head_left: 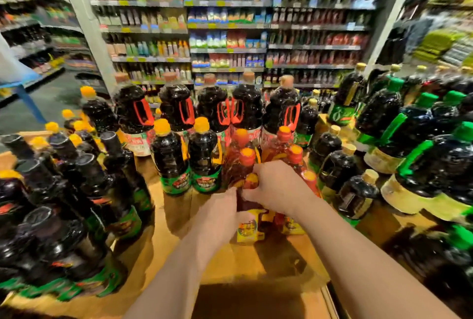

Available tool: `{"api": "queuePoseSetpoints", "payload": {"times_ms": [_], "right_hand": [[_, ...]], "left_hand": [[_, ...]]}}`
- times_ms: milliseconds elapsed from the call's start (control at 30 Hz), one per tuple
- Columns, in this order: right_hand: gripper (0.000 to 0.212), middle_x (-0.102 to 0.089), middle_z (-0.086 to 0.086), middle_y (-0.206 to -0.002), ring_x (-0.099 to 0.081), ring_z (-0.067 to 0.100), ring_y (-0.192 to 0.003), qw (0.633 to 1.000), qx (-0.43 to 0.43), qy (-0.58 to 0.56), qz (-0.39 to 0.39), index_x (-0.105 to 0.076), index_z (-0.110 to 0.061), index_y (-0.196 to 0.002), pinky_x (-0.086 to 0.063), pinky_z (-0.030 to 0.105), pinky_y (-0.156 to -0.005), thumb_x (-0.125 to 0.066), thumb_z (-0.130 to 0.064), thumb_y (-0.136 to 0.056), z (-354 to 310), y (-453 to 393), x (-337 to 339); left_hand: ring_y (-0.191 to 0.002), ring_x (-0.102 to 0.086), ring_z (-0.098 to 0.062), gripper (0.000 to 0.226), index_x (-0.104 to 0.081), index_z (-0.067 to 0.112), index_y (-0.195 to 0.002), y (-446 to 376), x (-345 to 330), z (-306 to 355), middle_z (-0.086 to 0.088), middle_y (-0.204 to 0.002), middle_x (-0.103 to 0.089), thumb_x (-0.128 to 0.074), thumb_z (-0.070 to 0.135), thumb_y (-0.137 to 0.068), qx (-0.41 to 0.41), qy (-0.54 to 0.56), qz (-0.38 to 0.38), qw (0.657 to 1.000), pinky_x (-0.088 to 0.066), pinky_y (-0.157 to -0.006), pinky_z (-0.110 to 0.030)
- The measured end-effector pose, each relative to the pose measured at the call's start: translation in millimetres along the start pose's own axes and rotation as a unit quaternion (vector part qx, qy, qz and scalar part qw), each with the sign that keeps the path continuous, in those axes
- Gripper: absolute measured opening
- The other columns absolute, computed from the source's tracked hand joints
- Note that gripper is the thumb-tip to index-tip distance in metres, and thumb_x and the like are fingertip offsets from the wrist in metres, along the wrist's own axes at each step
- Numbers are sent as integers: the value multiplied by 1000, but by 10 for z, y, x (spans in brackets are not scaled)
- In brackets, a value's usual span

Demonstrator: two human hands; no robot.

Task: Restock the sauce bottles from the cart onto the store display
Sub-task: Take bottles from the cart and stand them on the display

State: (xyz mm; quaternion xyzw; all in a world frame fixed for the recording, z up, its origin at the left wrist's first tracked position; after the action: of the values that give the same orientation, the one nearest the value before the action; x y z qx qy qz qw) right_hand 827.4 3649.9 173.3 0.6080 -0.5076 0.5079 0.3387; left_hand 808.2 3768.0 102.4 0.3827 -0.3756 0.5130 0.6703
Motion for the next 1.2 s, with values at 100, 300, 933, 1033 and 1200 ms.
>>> {"api": "queuePoseSetpoints", "payload": {"times_ms": [100,300,933,1033,1200], "right_hand": [[38,-54,-1,-64,-52,21,-64,1000,-19,0,-4,-55,-14,-70,-35,31,-52,-65,-49,-77,39,-12,2],[34,-56,0,-70,-56,21,-68,1000,-25,1,-18,-52,-15,-76,-40,29,-53,-64,-47,-81,7,-11,-11],[20,-60,2,-102,-59,22,-94,967,236,23,-95,-61,-18,-107,-46,33,-74,-49,-25,-93,-214,800,-179],[20,-58,2,-94,-57,23,-87,949,268,26,-164,-62,-19,-109,-49,35,-72,-53,-22,-91,-293,919,-373],[20,-57,3,-106,-58,26,-103,893,378,6,-245,-55,-20,-109,-49,36,-82,-53,-17,-89,-696,1404,-562]], "left_hand": [[-112,-59,-24,66,-38,18,-142,-41,-1,35,-4,-125,-62,-64,48,-89,-14,11,7,1000,-51,-86,-37],[-132,-44,-23,79,-24,14,-152,-48,-9,16,-6,-146,-46,-61,47,-90,-13,24,19,999,-41,-102,-34],[-108,-58,-18,44,-56,21,-127,794,-83,178,1,-117,-63,-65,43,-89,173,-8,124,977,-51,-87,-35],[-112,-59,-19,43,-55,25,-130,1064,-267,172,1,-120,-64,-63,36,-89,228,12,110,967,-51,-89,-39],[-92,-64,-26,17,-60,25,-101,1853,-453,43,0,-97,-66,-58,26,-84,331,-19,103,938,-53,-70,-39]]}}
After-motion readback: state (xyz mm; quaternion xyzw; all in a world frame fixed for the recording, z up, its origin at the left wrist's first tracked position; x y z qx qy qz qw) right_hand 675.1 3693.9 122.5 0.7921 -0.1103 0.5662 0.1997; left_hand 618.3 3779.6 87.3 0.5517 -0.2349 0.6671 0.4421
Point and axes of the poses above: each hand's wrist, its own y-axis away from the middle knuckle, its own x-axis out of the back of the hand, z = x × y, the point moved 6 cm from there along -y, towards the middle knuckle
